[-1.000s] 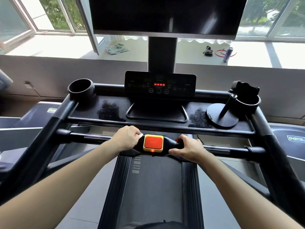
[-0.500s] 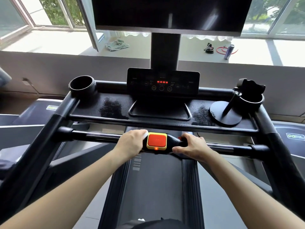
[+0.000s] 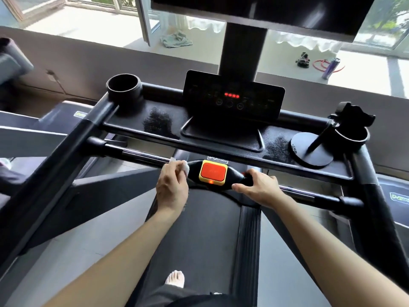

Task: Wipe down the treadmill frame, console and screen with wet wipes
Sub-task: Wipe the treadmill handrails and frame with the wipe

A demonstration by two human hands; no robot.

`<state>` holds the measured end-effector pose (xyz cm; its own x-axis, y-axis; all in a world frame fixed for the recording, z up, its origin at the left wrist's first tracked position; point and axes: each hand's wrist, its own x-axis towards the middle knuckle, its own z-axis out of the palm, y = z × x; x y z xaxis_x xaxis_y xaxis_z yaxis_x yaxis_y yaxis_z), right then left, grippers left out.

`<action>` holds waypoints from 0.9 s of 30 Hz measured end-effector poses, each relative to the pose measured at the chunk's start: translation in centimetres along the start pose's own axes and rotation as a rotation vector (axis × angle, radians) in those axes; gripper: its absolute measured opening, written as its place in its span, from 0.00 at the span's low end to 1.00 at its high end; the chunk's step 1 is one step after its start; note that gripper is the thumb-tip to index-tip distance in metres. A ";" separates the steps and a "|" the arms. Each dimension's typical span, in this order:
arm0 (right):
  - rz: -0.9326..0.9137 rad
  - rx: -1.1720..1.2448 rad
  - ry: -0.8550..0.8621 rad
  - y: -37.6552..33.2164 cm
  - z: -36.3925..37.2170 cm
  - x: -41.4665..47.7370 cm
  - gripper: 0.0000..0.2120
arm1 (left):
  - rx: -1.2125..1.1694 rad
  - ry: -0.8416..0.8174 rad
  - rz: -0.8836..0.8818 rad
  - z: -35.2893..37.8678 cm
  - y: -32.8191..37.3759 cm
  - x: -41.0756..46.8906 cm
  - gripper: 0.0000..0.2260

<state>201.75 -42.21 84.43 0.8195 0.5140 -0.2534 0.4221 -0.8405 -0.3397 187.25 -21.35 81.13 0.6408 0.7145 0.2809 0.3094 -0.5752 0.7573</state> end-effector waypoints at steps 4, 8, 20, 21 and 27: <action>-0.019 -0.010 0.011 0.3 0.3 0.0 0.29 | -0.217 0.083 -0.371 1.9 1.9 -2.2 0.05; -0.030 -0.015 0.019 0.6 0.4 0.0 0.29 | -0.347 0.042 -0.539 3.2 3.7 -4.3 0.04; -0.086 -0.050 0.055 0.8 0.9 -0.3 0.27 | -0.960 0.260 -1.042 2.2 2.0 -0.3 0.09; -0.089 -0.056 0.061 0.8 0.9 -0.3 0.27 | -1.032 0.256 -1.082 2.3 2.0 -0.4 0.09; -0.088 -0.067 0.109 0.5 1.1 -0.8 0.27 | -1.307 0.151 -1.121 0.9 1.4 1.4 0.09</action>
<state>200.91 -42.84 83.44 0.8138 0.5677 -0.1242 0.5162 -0.8044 -0.2941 189.21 -21.46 82.04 0.4396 0.5811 -0.6849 -0.2554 0.8119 0.5249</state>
